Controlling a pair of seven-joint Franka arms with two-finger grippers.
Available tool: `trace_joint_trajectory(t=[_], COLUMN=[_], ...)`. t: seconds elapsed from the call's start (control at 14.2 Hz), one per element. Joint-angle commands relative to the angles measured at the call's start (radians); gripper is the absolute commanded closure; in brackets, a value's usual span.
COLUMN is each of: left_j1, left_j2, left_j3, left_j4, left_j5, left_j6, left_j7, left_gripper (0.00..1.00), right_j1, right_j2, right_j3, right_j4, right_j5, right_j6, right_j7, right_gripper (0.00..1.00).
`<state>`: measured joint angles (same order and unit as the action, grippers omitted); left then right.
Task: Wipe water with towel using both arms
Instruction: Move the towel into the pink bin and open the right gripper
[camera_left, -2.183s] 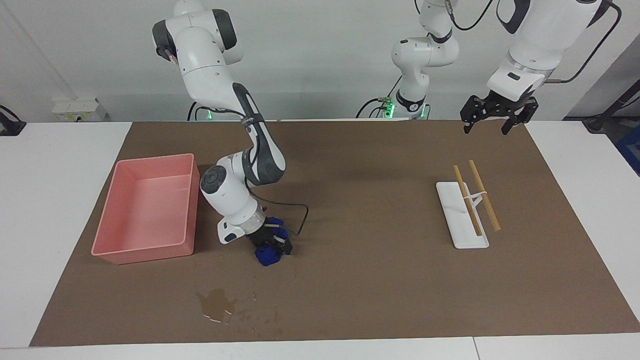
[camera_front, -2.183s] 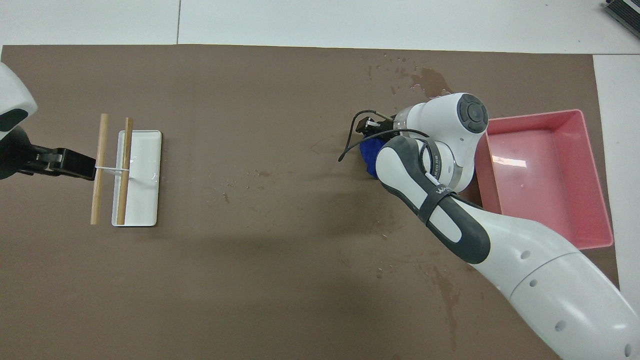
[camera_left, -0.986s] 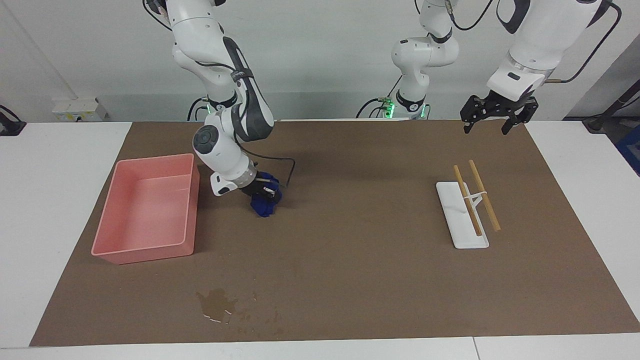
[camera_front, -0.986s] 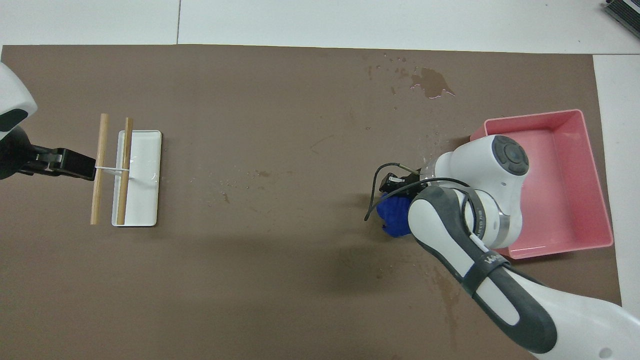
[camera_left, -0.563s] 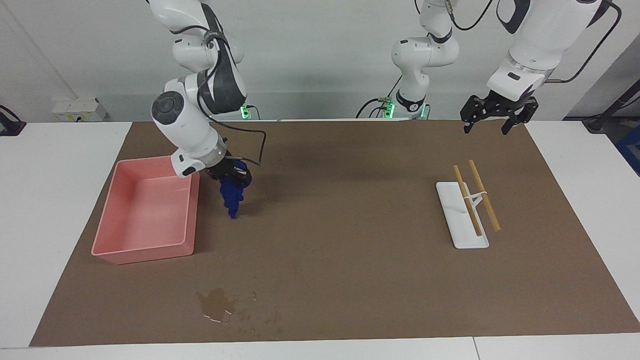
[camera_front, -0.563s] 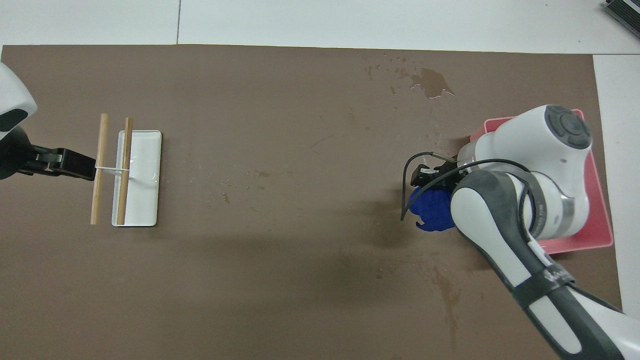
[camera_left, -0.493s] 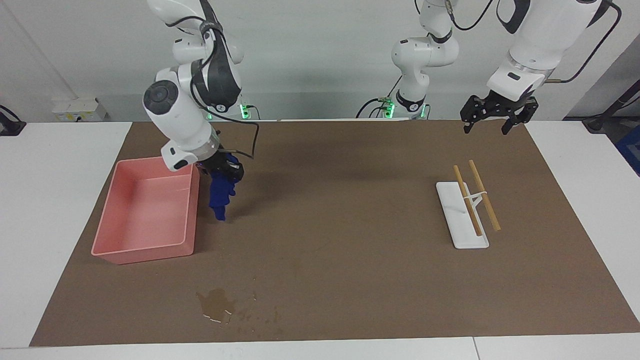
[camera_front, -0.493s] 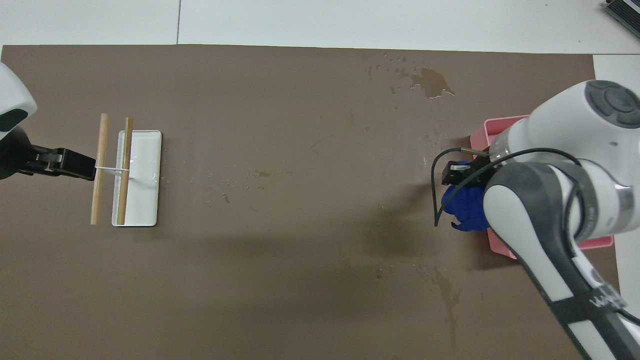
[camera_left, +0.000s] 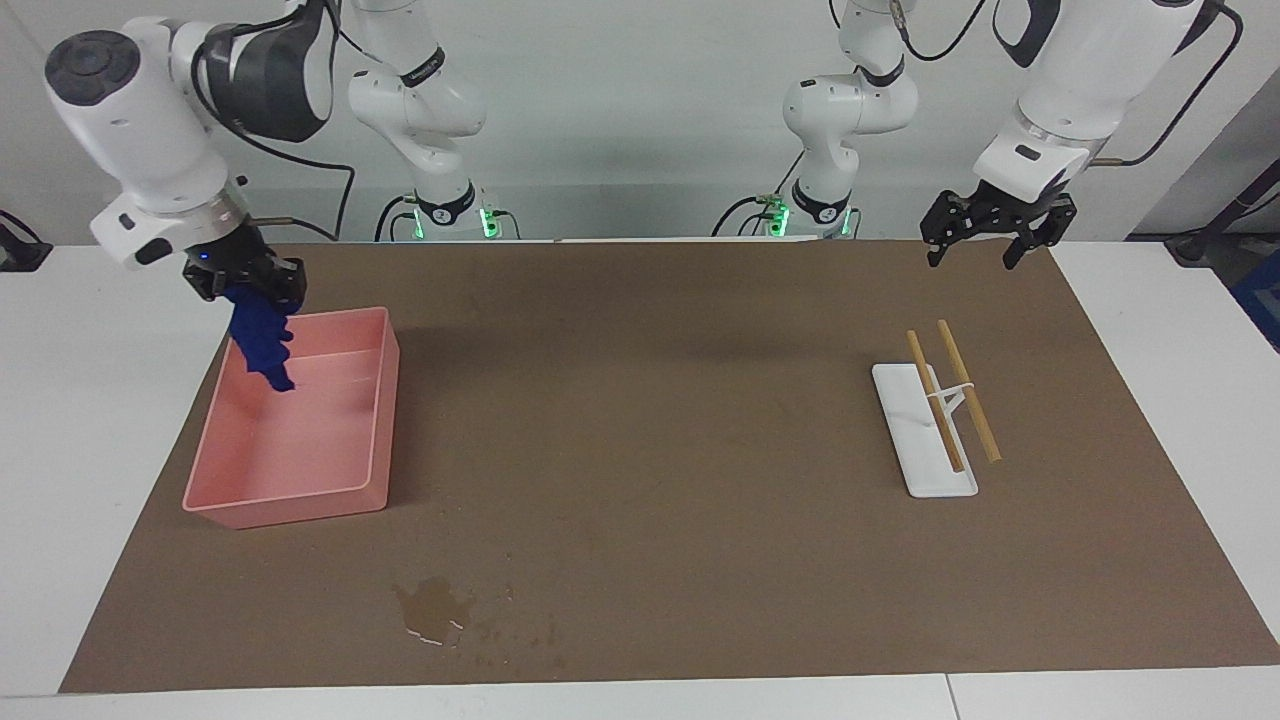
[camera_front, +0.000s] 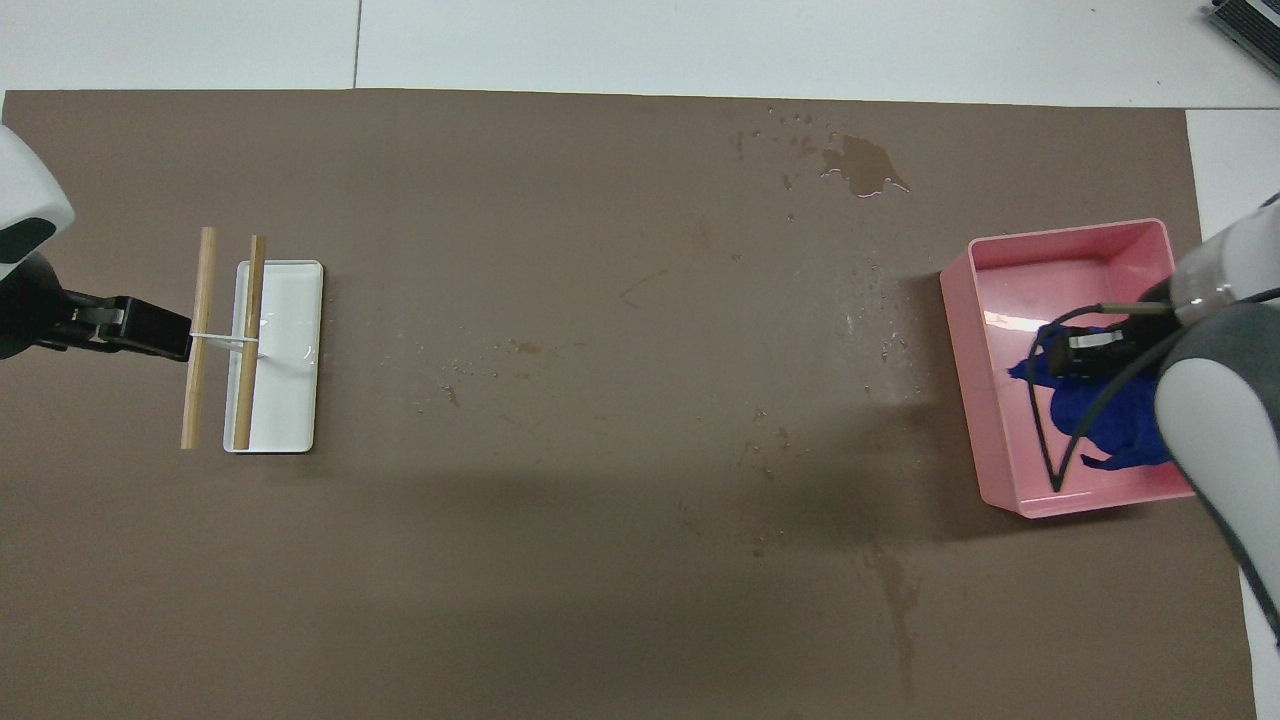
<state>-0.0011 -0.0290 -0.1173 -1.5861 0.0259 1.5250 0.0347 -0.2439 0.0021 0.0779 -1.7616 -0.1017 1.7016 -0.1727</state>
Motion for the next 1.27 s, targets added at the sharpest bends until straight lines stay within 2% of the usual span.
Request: trace_joint_trajectory(t=[0.0,0.14,0.21,0.28,0.35,0.56,0.7,0.85,1.06,1.2], left_j1=[0.001,0.001,0.001,0.001,0.001,0.001,0.001,0.001,0.001,0.001], left_j2=[-0.023,-0.023,-0.023,-0.025,-0.023,-0.025,-0.025,-0.025,-0.025,-0.023], left_j3=[-0.001,-0.001,-0.001,-0.001,-0.001,-0.001,-0.001,-0.001,-0.001,-0.001], left_j4=[-0.023,-0.023,-0.023,-0.023,-0.023,-0.023,-0.023,-0.023,-0.023,-0.023], left_j5=[0.009,0.009,0.009,0.009,0.009,0.009,0.009,0.009,0.009,0.009], left_j6=[-0.006,-0.005,-0.006,-0.006,-0.006,-0.006,-0.006,-0.006,-0.006,-0.005], left_j7=[0.005,0.005,0.005,0.005,0.005,0.005,0.005,0.005,0.005,0.005], left_gripper=[0.00,0.00,0.00,0.00,0.00,0.00,0.00,0.00,0.00,0.00], right_j1=[0.001,0.000,-0.003,-0.006,-0.006,-0.008,-0.003,0.008,0.081,0.086], right_j2=[-0.027,-0.022,-0.024,-0.025,-0.025,-0.021,-0.010,0.012,0.105,0.118], right_j3=[0.022,0.025,0.025,0.025,0.025,0.025,0.025,0.031,0.029,0.032], right_j4=[-0.075,-0.079,-0.100,-0.116,-0.114,-0.099,-0.052,0.040,0.287,0.343], right_j5=[-0.018,-0.018,-0.018,-0.018,-0.018,-0.016,-0.013,-0.021,-0.026,-0.024], right_j6=[0.073,0.102,0.136,0.162,0.165,0.164,0.145,0.083,-0.119,-0.184], right_j7=[-0.013,-0.013,-0.024,-0.027,-0.043,-0.065,-0.067,-0.065,-0.059,-0.051], right_gripper=[1.00,1.00,0.96,0.56,0.01,0.00,0.00,0.00,0.00,0.00])
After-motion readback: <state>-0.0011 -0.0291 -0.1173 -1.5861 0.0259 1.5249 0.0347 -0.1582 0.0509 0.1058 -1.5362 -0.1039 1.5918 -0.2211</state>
